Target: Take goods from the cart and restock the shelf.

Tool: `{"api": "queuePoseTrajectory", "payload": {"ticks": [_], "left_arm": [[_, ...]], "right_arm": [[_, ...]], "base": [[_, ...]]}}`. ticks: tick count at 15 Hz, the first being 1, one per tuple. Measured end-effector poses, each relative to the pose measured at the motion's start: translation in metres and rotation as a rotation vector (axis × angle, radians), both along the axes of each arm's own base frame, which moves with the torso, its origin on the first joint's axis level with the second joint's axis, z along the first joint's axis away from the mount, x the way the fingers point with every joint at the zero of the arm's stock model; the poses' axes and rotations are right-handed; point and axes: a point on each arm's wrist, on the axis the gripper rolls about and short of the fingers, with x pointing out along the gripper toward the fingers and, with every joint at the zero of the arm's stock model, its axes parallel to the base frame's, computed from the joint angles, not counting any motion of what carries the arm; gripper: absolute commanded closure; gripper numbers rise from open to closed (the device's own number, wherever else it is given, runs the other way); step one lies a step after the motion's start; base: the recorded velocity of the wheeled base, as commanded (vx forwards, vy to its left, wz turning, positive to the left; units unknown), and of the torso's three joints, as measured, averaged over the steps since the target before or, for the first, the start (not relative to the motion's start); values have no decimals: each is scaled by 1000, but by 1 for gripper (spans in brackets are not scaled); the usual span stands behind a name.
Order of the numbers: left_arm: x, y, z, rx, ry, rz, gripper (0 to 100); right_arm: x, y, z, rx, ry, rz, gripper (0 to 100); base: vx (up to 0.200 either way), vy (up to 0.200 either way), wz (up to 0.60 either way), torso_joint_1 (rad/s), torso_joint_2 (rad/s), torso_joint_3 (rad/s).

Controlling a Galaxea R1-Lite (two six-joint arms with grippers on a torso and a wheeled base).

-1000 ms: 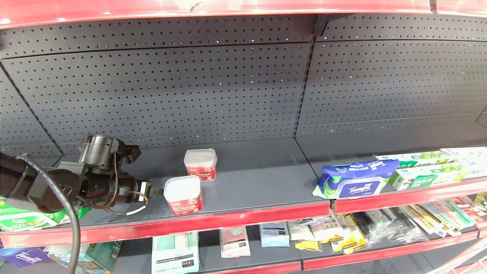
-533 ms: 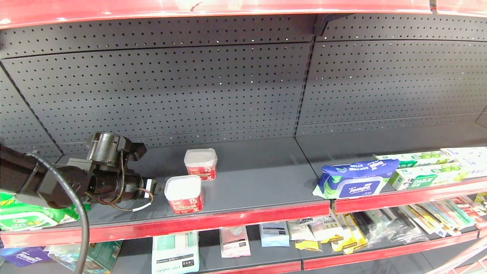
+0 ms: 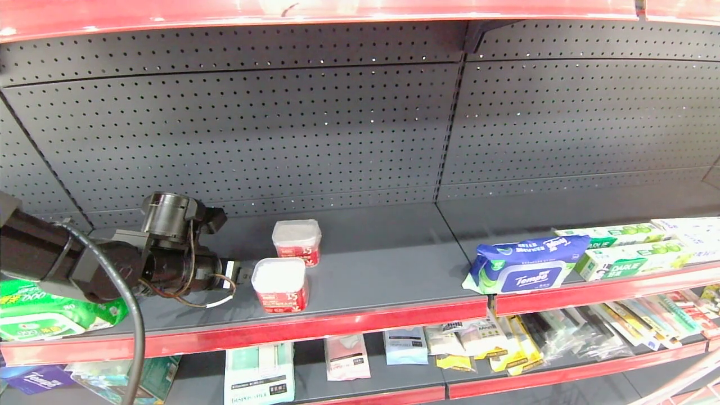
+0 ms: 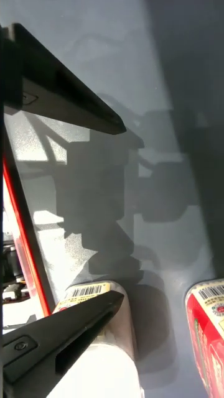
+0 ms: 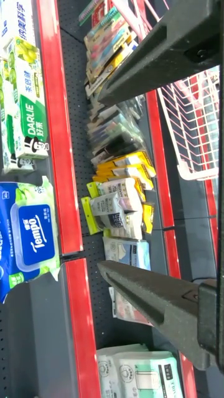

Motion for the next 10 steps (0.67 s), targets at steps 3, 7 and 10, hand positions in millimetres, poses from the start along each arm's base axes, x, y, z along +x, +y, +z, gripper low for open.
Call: {"api": "queuePoseTrajectory", "payload": {"ticks": [3, 7, 10], "left_arm": [[0, -2, 0, 0, 0, -4, 0], [-1, -7, 0, -1, 1, -21, 0], [-1, -8, 0, -2, 0, -22, 0]], "right_arm": [[0, 0, 0, 0, 0, 0, 0], [0, 0, 0, 0, 0, 0, 0], [0, 0, 0, 0, 0, 0, 0]], "base": [[0, 0, 0, 0, 0, 0], [0, 0, 0, 0, 0, 0], [0, 0, 0, 0, 0, 0]]}}
